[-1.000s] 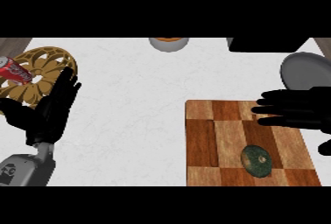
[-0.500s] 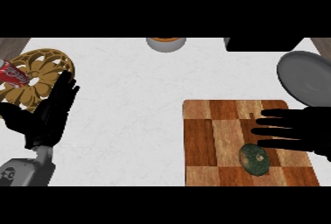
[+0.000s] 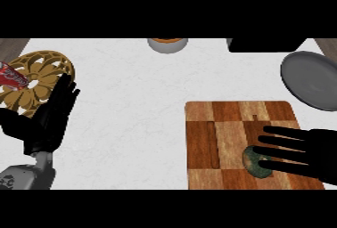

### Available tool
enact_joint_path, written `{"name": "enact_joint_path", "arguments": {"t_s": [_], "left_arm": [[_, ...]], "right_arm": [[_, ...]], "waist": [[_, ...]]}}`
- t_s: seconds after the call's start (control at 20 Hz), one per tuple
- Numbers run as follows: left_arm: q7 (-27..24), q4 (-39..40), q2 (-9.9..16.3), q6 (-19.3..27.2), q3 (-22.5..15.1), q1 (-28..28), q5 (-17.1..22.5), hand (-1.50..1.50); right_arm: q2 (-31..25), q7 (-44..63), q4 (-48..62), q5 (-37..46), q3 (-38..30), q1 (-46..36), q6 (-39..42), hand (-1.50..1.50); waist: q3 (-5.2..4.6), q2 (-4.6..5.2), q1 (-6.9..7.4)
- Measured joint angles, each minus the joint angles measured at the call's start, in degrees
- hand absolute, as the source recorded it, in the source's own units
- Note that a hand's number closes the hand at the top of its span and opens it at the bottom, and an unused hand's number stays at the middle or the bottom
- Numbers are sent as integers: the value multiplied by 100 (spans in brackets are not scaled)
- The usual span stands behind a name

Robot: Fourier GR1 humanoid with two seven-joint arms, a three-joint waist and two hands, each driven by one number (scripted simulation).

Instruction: Pick the squash from the cutting board and place it in the pan

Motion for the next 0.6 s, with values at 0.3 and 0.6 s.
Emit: {"name": "enact_joint_path", "arguments": {"t_s": [0.3,0.6], "left_arm": [[-53,212,-95,-222,202,-112,-78,0],[128,53,-118,-334,323,-78,-186,0]], "right_arm": [[343,124,-349,502,-150,425,208,-150],[907,446,-379,1166,-100,495,446,-150]], "waist": [[-2,5,7],[-2,8,31]]}}
